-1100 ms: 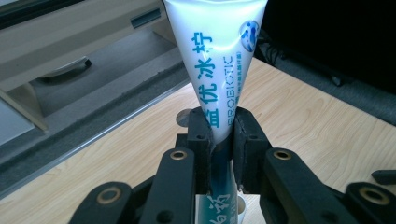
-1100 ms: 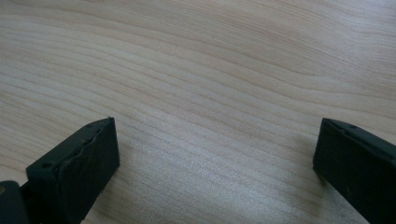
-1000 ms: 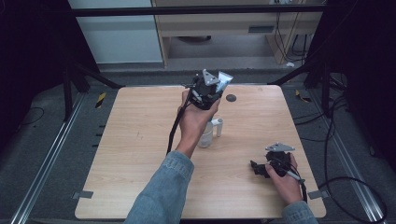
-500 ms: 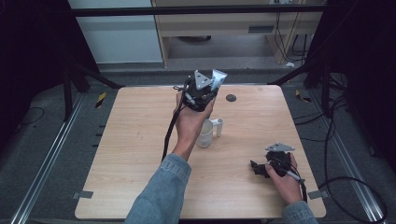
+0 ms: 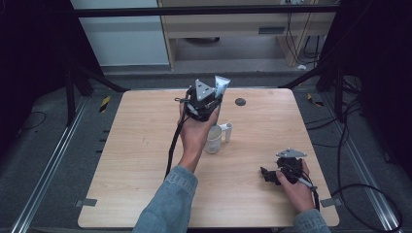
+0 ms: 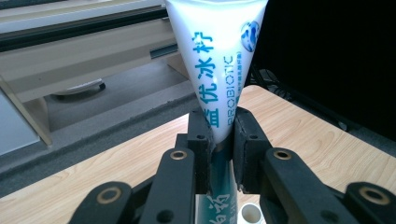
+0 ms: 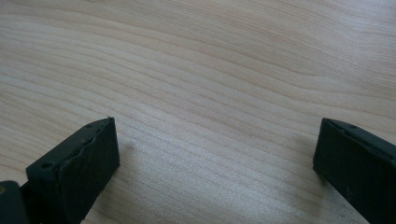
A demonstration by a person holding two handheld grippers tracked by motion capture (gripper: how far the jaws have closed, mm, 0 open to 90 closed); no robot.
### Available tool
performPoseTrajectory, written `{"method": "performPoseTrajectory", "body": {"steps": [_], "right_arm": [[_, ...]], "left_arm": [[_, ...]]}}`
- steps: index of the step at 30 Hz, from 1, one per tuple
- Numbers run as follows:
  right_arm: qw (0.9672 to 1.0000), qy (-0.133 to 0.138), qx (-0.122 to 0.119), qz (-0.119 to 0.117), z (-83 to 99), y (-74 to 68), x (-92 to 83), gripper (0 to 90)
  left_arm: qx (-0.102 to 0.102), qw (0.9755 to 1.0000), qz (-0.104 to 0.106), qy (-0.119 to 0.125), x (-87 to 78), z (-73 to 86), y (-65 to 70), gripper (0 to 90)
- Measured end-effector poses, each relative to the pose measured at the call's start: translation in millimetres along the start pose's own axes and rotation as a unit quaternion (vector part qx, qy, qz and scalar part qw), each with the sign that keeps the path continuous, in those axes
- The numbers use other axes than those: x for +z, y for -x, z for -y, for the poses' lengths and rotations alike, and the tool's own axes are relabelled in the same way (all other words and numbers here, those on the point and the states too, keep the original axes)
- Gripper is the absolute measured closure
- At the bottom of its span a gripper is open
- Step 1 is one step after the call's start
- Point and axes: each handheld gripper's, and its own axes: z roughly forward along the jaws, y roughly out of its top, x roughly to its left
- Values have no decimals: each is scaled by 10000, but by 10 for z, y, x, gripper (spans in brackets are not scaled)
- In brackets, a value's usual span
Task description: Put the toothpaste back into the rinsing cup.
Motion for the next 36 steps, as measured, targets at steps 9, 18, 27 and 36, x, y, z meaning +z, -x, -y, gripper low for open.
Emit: {"method": "performPoseTrajectory", "body": {"steps": [9, 18, 27, 36], "right_arm": [[10000, 0, 0, 0, 0, 0, 0, 6], [10000, 2, -2, 5, 0, 0, 0, 6], [10000, 9, -6, -4, 0, 1, 1, 6], [10000, 9, -4, 2, 0, 0, 1, 6]], "left_arm": [[-83, 9999, -39, 126, -20, 129, 5, 787], [-206, 9997, -26, 130, 9, 287, 17, 786], [-299, 9995, -46, 118, 45, 473, -2, 786], [-257, 9996, -65, 66, 70, 543, 8, 786]]}}
